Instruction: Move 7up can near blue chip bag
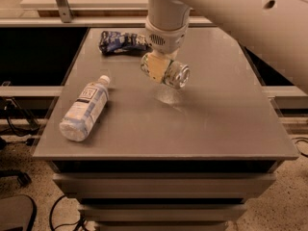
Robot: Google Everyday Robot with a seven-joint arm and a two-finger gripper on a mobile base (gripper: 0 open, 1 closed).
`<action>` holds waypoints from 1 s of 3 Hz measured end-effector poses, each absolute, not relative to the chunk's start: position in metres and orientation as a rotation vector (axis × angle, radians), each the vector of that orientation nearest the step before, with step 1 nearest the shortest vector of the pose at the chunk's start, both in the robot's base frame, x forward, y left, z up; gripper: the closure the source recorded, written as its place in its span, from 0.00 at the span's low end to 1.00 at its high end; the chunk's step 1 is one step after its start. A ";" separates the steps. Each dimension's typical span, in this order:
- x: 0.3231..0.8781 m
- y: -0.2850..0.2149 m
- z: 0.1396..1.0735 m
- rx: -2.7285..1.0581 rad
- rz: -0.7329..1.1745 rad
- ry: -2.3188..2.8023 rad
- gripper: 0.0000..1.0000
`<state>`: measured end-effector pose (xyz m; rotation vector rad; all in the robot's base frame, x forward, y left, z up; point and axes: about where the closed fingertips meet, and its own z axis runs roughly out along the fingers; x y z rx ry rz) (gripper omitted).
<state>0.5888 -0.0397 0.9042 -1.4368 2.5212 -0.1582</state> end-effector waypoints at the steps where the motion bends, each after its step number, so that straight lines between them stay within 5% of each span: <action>1: 0.615 -0.030 0.915 -1.443 -0.178 2.464 1.00; 3: 0.658 -0.020 0.902 -1.374 -0.154 2.416 1.00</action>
Offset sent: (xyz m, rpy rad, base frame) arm 0.0758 0.0243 0.0028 0.0604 -0.1105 0.0260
